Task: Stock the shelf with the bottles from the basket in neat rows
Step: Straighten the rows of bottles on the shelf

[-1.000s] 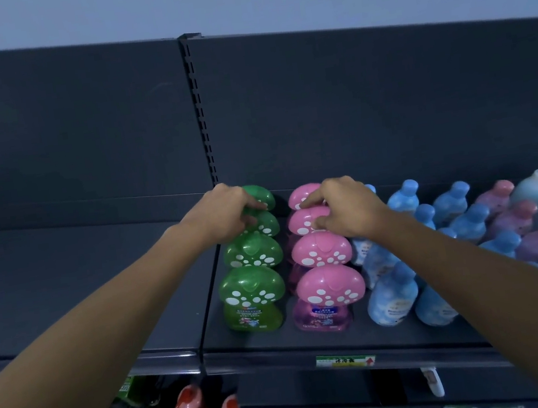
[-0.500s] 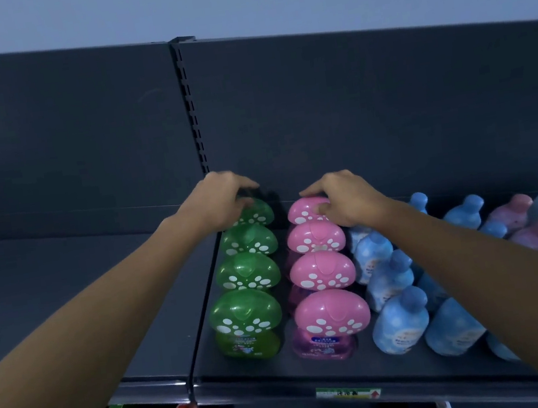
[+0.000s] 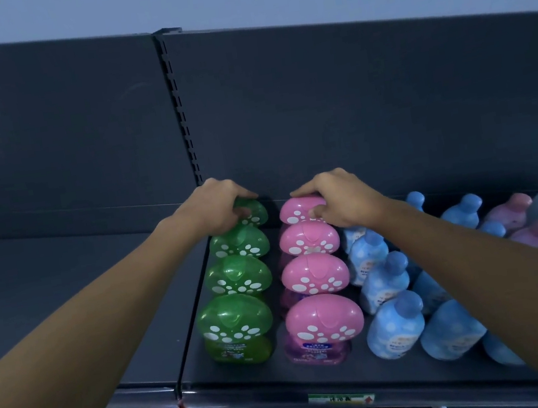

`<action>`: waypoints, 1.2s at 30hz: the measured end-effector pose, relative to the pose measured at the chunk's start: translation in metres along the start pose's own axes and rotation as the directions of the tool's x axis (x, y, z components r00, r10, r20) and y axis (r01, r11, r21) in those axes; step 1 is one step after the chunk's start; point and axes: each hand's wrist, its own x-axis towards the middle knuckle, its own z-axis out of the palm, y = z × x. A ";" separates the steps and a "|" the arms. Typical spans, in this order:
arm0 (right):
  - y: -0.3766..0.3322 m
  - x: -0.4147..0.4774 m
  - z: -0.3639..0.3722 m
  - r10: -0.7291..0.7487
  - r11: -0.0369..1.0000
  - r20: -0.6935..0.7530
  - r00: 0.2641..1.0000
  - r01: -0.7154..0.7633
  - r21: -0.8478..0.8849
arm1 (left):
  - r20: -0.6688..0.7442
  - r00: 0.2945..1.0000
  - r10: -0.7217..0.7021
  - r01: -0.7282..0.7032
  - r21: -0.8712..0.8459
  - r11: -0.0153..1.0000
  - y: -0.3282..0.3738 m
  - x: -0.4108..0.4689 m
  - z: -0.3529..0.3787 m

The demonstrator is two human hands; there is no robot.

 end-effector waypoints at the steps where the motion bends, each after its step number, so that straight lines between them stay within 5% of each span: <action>1: 0.000 0.000 0.000 -0.004 1.000 -0.003 1.000 0.004 0.000 | 0.002 1.000 -0.003 0.003 0.001 1.000 0.000 0.000 0.000; 10: -0.003 -0.022 -0.011 -0.026 0.996 -0.060 0.998 0.020 -0.090 | -0.083 0.996 0.005 0.002 0.082 0.997 0.027 -0.016 -0.008; 19: 0.006 -0.110 -0.052 0.047 0.988 -0.130 0.990 -0.066 -0.143 | -0.175 0.961 0.214 -0.210 0.043 0.977 0.132 -0.059 -0.015; 27: 0.040 -0.200 -0.059 0.085 0.975 -0.129 0.988 -0.109 -0.196 | -0.090 0.908 0.410 -0.417 -0.078 0.906 0.206 -0.099 0.015; 36: 0.065 -0.234 -0.038 0.094 0.989 0.049 0.994 -0.087 -0.122 | 0.053 0.942 0.332 -0.332 -0.011 0.943 0.223 -0.112 0.039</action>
